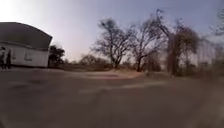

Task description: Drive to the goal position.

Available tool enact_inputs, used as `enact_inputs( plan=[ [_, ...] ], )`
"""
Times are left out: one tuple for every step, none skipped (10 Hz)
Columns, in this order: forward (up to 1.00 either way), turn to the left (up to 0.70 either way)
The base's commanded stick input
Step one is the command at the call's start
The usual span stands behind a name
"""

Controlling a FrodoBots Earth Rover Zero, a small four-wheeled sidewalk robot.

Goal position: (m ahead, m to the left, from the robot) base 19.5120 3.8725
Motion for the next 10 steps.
enact_inputs(
  plan=[
    [0.70, 0.00],
    [0.70, 0.00],
    [0.70, 0.00],
    [0.70, 0.00],
    [0.70, 0.00],
    [0.70, 0.00],
    [0.70, 0.00],
    [0.70, 0.00],
    [0.70, 0.00],
    [0.70, 0.00]
  ],
)
